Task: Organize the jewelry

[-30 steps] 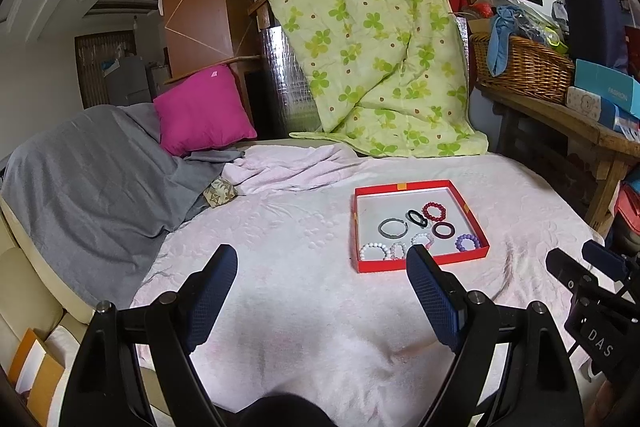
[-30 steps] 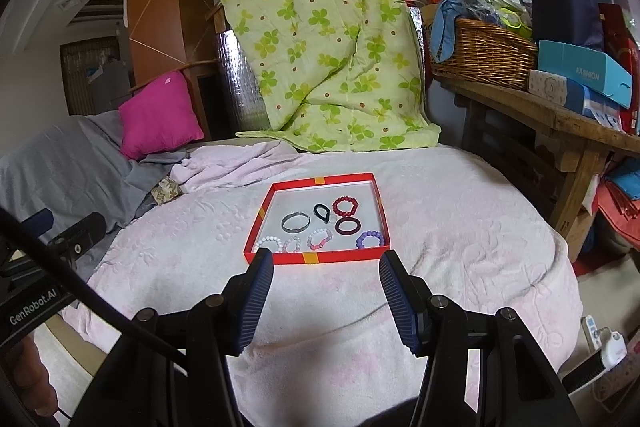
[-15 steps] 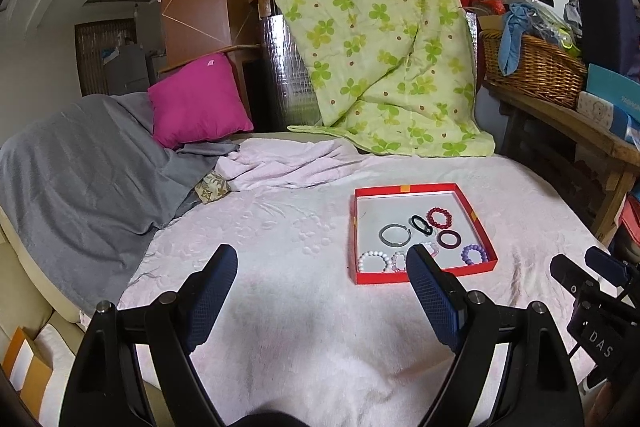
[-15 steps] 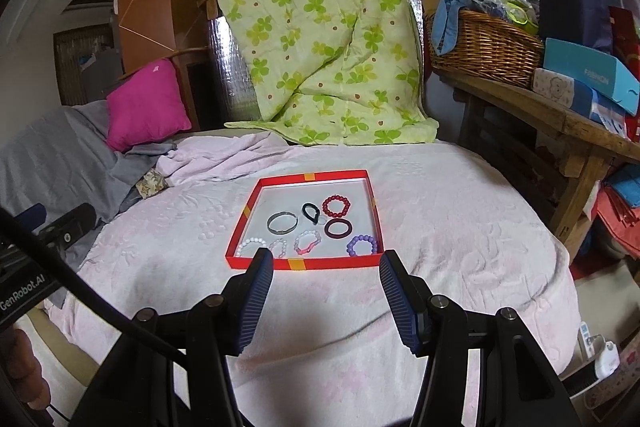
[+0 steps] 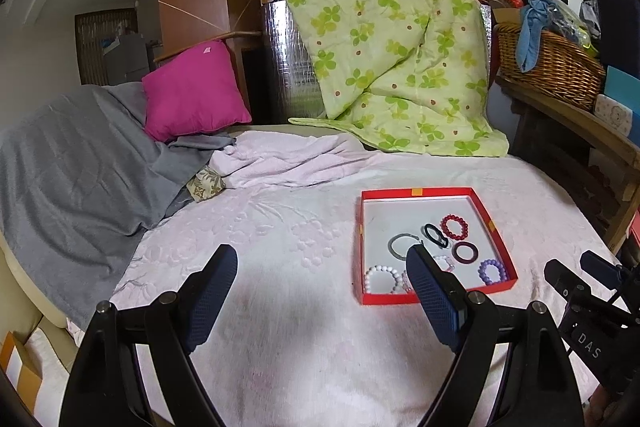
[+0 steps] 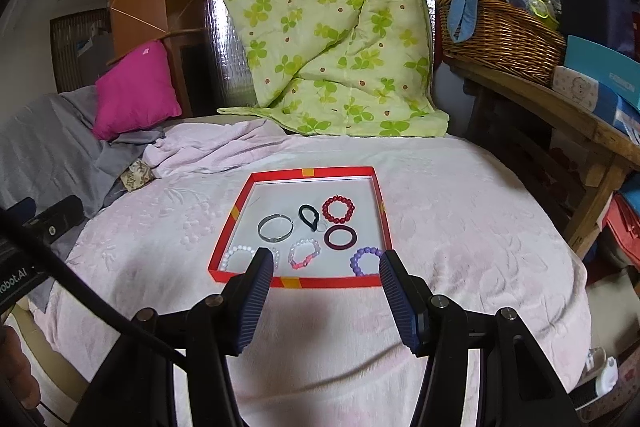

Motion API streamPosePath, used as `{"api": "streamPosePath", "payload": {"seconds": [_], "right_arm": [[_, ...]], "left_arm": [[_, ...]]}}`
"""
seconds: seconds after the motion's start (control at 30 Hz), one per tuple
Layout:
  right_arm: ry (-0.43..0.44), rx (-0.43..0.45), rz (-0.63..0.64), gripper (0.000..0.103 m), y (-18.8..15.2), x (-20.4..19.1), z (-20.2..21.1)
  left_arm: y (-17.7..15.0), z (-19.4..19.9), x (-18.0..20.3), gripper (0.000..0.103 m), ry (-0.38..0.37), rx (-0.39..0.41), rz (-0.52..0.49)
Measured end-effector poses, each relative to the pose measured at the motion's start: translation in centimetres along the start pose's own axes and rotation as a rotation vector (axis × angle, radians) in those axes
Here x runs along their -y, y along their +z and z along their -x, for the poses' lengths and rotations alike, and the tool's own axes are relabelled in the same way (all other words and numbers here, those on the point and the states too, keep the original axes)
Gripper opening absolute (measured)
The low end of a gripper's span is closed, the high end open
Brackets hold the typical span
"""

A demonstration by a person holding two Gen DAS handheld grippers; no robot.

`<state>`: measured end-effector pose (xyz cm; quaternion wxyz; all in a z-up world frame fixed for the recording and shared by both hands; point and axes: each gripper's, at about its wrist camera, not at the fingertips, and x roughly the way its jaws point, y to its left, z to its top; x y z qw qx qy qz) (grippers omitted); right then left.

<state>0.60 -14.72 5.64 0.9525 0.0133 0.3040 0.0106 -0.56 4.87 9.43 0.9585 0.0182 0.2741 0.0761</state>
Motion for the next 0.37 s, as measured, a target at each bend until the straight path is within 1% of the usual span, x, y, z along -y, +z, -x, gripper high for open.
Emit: {"api": "streamPosePath", "payload": {"seconds": [0.2,0.3,0.37], "right_arm": [[-0.004,-0.018,0.002,0.059,0.4,-0.1,-2.4],[0.004,-0.015,0.002,0.059,0.3,0.4,-3.3],[0.003,-0.003,0.0,0.061,-0.1,1.6,-4.1]], "left_arm": [[0.1,-1.9,0.2,0.087,-0.007,-0.01,0.002],[-0.4,-2.9,0.3,0.087,-0.051,-0.013,0.005],[-1.3,-4.4,0.6,0.087,-0.069,-0.041,0.014]]}}
